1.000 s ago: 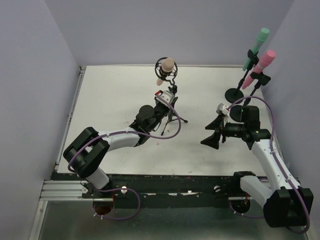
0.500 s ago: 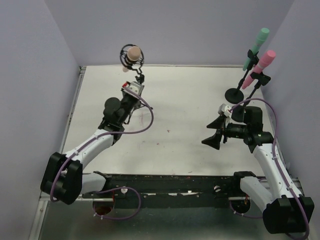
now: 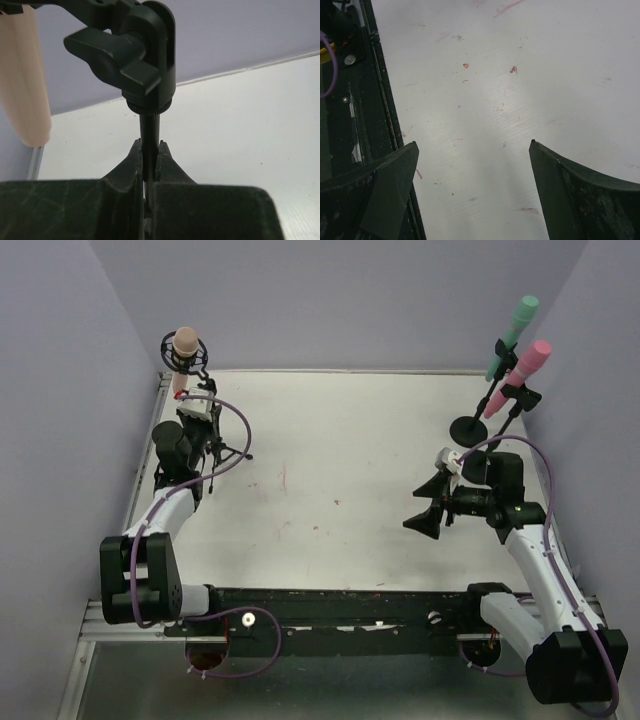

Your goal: Attach the microphones to the stand

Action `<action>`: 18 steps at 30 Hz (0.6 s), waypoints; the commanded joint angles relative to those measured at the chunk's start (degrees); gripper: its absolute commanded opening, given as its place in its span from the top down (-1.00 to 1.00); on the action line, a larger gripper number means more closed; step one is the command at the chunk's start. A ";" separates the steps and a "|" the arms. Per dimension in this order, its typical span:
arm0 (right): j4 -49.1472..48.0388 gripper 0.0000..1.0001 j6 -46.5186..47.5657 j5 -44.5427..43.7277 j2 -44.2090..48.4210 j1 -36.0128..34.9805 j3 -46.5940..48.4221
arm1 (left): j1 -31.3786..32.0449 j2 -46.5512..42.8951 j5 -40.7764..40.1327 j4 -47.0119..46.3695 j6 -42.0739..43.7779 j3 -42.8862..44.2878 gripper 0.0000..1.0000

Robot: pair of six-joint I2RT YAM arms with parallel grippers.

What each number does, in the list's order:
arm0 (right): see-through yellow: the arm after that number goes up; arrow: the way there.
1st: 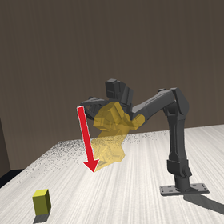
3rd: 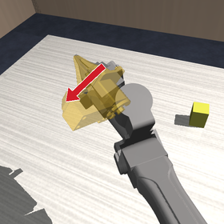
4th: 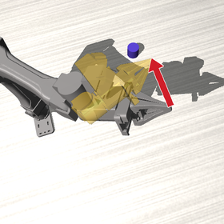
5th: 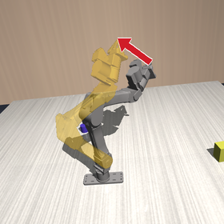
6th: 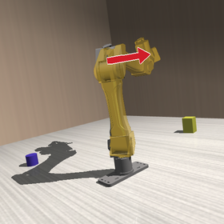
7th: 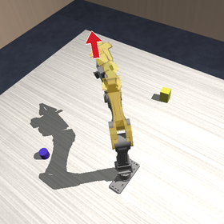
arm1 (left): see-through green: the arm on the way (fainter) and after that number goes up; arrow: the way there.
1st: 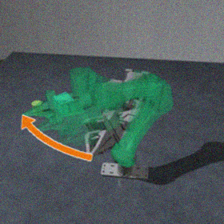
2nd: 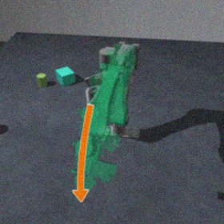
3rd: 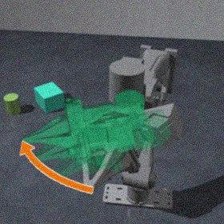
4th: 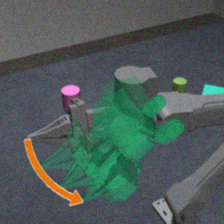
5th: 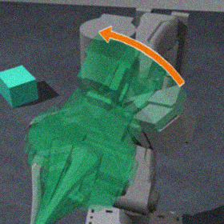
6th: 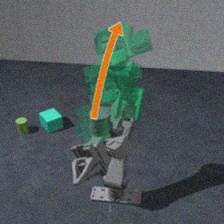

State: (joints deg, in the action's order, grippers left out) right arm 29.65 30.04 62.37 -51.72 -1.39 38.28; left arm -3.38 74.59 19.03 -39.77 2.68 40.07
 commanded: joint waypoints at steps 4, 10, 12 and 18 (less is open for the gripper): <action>1.38 -1.00 1.77 2.14 -2.15 0.95 -0.23 | -3.65 6.18 5.32 -11.12 -2.24 5.71 1.00; 1.64 -0.99 2.12 3.02 -3.47 1.04 -0.23 | -4.71 8.82 6.37 -14.54 -2.41 6.16 1.00; 1.82 -0.99 2.21 3.28 -3.82 2.34 -0.23 | -4.80 9.35 6.55 -15.16 -2.41 5.81 1.00; 1.73 -1.00 2.30 3.64 -4.17 2.71 -0.14 | -4.88 8.47 5.67 -16.74 -4.61 2.12 0.89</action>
State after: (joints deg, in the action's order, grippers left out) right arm 30.13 31.18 63.96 -55.51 0.89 38.28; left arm -7.77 84.44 23.22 -48.21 -1.17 43.40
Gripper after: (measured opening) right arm 0.997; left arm 0.068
